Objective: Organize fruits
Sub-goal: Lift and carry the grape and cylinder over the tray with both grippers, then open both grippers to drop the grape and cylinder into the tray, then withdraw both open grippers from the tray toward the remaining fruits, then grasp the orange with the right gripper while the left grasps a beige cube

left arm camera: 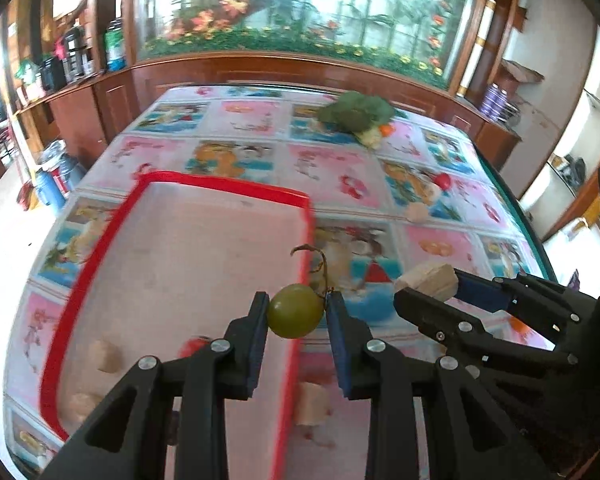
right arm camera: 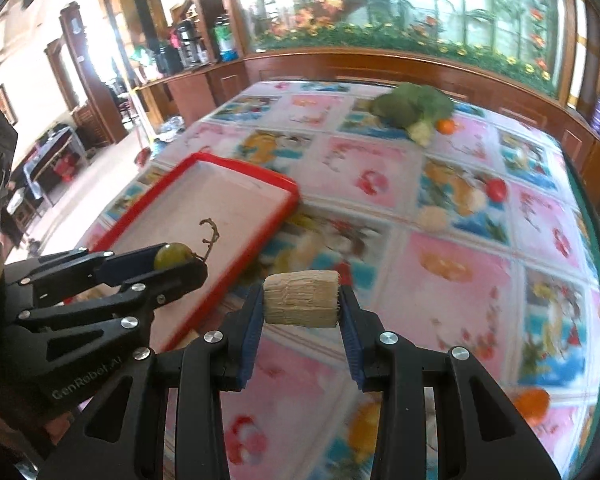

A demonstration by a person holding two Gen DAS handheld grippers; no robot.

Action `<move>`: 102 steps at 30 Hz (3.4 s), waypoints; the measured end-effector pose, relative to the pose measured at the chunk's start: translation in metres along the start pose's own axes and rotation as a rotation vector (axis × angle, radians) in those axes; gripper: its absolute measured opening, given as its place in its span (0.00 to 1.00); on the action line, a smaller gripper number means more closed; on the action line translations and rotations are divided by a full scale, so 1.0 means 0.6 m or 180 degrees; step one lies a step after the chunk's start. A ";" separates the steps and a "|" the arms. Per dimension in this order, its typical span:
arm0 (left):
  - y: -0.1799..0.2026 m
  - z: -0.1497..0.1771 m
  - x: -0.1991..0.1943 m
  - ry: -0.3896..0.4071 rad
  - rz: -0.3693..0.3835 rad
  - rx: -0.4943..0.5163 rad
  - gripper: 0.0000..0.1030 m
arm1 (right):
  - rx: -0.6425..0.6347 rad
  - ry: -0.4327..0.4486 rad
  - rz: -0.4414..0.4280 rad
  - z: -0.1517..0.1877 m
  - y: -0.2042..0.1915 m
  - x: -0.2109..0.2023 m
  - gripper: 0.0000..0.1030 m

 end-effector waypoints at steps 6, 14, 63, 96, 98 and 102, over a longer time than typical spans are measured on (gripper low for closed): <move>-0.076 -0.011 0.010 0.0004 -0.0213 -0.0207 0.31 | -0.0158 -0.0050 -0.0170 -0.033 -0.056 0.046 0.35; -0.167 -0.008 0.046 -0.0110 -0.0528 -0.0425 0.31 | -0.0361 -0.0173 -0.0303 -0.060 -0.117 0.116 0.35; -0.151 0.018 0.060 -0.0222 -0.0953 -0.0471 0.71 | -0.0389 -0.0400 -0.0345 -0.030 -0.099 0.133 0.43; 0.256 0.012 0.115 -0.0354 -0.0403 0.0518 0.76 | 0.0657 -0.0173 0.0365 0.179 0.310 -0.103 0.51; 0.259 0.004 0.128 -0.0384 -0.0421 0.0500 0.76 | 0.0631 -0.0184 0.0315 0.181 0.311 -0.097 0.51; 0.265 -0.027 0.160 -0.0435 -0.0413 0.0383 0.76 | 0.0502 -0.0251 0.0225 0.180 0.304 -0.076 0.41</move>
Point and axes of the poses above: each gripper's, at about its wrist camera, not at the fingertips, and x roughly the way its jaws point, y to its right, z to its underside, the point moved 3 cm from there along x, roughly the way its jaws point, and after that the axes turned 4 degrees about -z, right-handed, at the moved point
